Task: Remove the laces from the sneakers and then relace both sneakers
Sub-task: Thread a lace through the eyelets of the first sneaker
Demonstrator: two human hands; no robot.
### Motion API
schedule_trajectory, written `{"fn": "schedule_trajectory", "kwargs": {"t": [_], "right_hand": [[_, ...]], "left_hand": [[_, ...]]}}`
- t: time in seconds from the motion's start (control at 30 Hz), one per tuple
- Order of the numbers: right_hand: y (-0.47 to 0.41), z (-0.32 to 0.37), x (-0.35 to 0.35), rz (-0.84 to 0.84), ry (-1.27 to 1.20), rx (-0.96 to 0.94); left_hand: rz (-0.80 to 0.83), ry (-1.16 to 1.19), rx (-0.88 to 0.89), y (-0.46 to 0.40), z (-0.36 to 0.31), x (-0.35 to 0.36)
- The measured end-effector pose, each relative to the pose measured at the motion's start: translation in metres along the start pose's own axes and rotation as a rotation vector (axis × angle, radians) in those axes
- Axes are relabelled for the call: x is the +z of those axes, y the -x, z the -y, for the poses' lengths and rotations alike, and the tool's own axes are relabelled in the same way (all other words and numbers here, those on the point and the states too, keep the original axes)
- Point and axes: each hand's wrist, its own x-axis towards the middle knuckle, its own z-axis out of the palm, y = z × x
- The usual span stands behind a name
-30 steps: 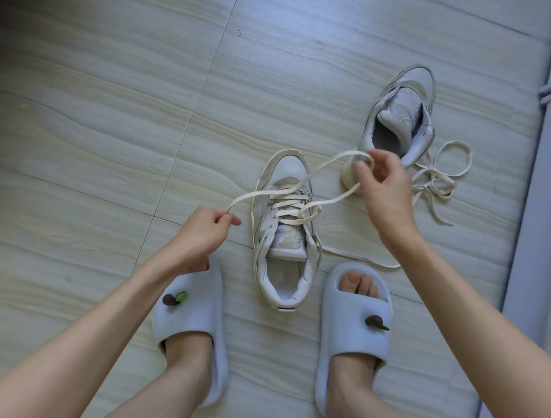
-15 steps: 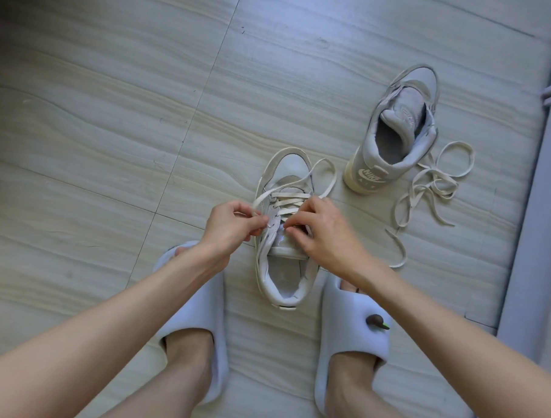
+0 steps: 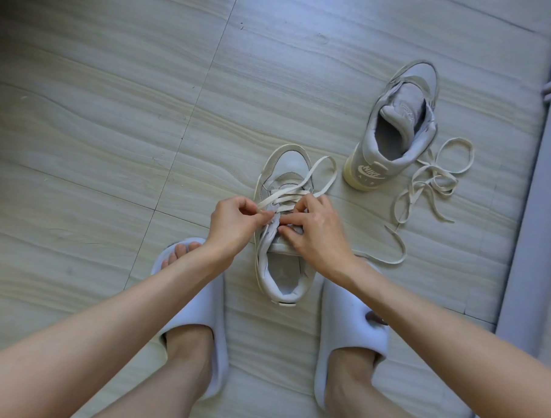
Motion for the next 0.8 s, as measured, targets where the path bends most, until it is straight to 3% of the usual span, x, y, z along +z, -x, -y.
{"fn": "schedule_trajectory", "kwargs": {"t": [0.33,0.57,0.8], "right_hand": [[-0.0025,-0.0017,0.0033,0.003,-0.036,0.040],[0.0020,-0.0025,0.0077,-0.024,-0.044,0.069],[0.0032,-0.0026,0.0091,-0.056,-0.031,0.090]], "left_hand": [[-0.020,0.037,-0.016,0.0048,0.0090,-0.0018],[0.013,-0.103,0.081,0.0028,0.0016,-0.0023],[-0.063,-0.223,0.096,0.0091,0.0052,-0.0002]]}}
